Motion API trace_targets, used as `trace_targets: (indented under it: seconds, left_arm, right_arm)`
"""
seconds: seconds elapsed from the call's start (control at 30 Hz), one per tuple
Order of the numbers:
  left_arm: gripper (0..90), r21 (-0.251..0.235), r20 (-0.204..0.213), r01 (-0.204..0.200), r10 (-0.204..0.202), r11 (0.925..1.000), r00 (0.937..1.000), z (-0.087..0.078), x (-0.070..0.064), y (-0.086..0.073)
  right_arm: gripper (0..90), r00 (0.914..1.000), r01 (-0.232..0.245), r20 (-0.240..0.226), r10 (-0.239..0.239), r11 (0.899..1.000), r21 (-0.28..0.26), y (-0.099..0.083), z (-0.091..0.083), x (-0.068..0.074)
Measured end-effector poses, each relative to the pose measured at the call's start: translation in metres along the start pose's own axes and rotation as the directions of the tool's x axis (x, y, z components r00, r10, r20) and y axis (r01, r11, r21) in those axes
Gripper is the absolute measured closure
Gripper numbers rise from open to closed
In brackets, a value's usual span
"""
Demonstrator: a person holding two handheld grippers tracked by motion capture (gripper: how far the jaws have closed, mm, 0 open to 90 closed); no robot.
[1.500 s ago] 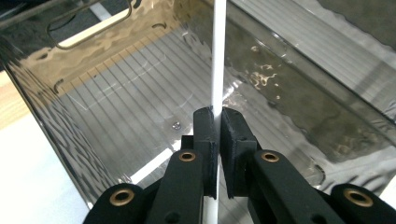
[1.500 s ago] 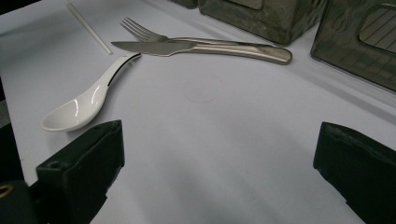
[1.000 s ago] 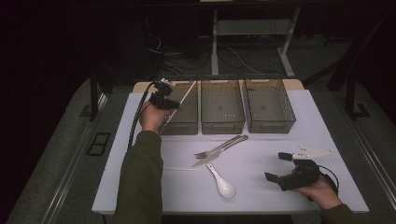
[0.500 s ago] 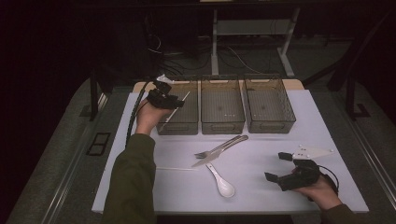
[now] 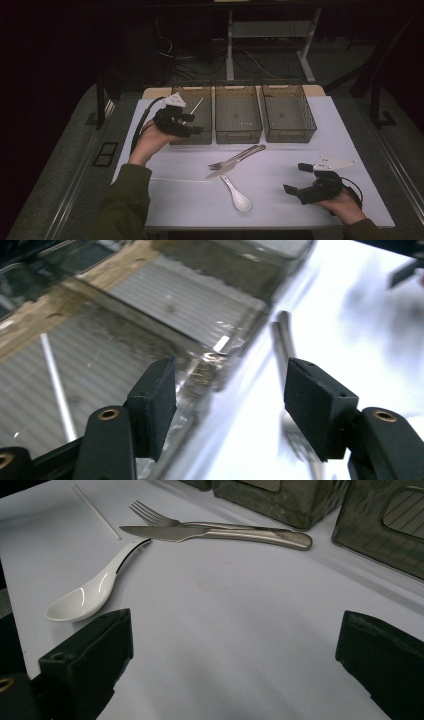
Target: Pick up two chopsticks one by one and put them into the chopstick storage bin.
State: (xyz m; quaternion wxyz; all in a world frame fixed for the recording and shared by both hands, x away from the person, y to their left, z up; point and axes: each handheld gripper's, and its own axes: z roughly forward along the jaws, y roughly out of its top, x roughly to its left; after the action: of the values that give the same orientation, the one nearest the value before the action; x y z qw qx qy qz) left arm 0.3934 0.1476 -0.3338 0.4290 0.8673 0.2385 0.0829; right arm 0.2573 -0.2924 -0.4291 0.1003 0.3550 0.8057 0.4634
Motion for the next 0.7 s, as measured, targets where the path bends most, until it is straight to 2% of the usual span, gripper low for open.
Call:
trace_targets:
  seconds: [0.1, 0.2, 0.27, 0.37, 0.6, 0.7]
  left_arm:
    - [34.6, -0.016, 0.011, -0.023, 0.023, 0.9996, 0.9997, -0.005, -0.011, -0.007]
    - [34.0, -0.033, 0.015, -0.028, 0.029, 0.9991, 0.9995, -0.01, -0.02, -0.016]
    - [34.0, -0.038, 0.014, -0.033, 0.033, 0.9987, 0.9993, -0.013, -0.025, -0.023]
    - [34.0, -0.047, 0.014, -0.032, 0.032, 0.9984, 0.9994, -0.014, -0.031, -0.036]
    - [33.6, -0.047, 0.0, -0.018, 0.018, 0.9988, 0.9998, -0.013, -0.035, -0.068]
    - [33.5, -0.011, -0.011, -0.03, 0.03, 0.9995, 0.9995, -0.012, -0.035, -0.081]
  right_arm:
    - [1.9, 1.0, -0.001, 0.0, 0.001, 1.0, 0.0, 0.0, 0.0, 0.0]
    - [1.9, 0.9999, -0.01, -0.003, 0.01, 1.0, 0.004, 0.0, -0.001, 0.001]
    - [1.9, 0.9999, 0.011, 0.004, -0.011, 1.0, -0.01, 0.0, 0.0, -0.001]
    - [1.9, 0.9999, 0.009, 0.005, -0.009, 1.0, -0.008, -0.001, 0.0, 0.001]
    - [1.9, 0.9993, 0.036, 0.011, -0.036, 0.999, -0.002, -0.005, 0.008, 0.002]
    - [1.9, 0.9993, 0.037, -0.001, -0.037, 0.999, 0.001, -0.004, 0.01, 0.004]
